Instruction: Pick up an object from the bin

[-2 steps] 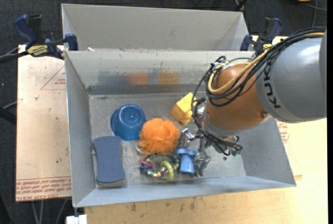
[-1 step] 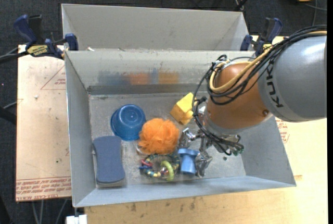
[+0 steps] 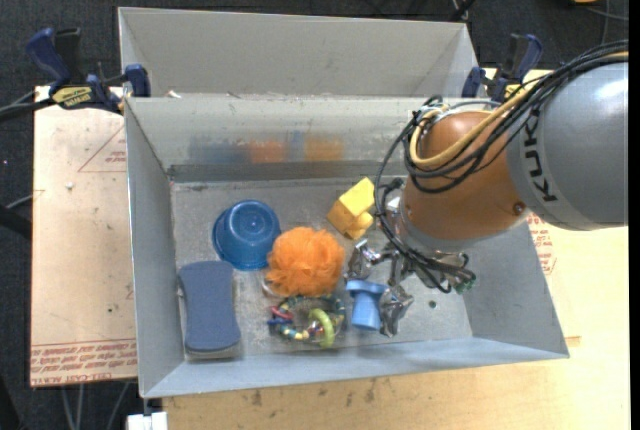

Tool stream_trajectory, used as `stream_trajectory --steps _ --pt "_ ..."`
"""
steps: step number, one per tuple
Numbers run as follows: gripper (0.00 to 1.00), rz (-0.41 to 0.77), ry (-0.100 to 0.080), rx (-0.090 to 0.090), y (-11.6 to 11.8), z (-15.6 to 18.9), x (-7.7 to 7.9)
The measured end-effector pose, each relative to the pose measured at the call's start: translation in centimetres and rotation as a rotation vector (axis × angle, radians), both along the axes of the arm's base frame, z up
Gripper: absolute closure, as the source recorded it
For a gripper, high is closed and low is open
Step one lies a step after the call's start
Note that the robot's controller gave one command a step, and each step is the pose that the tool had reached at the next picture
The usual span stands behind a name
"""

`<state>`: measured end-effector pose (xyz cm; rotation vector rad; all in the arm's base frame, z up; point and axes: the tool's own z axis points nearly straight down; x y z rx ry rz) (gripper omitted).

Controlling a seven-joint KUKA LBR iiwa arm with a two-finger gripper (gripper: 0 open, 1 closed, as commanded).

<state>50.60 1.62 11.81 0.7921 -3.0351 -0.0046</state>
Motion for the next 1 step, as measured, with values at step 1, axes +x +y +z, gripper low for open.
stream_trajectory --steps 1 --pt "1.00 0.000 -0.010 0.000 0.01 1.38 0.25"
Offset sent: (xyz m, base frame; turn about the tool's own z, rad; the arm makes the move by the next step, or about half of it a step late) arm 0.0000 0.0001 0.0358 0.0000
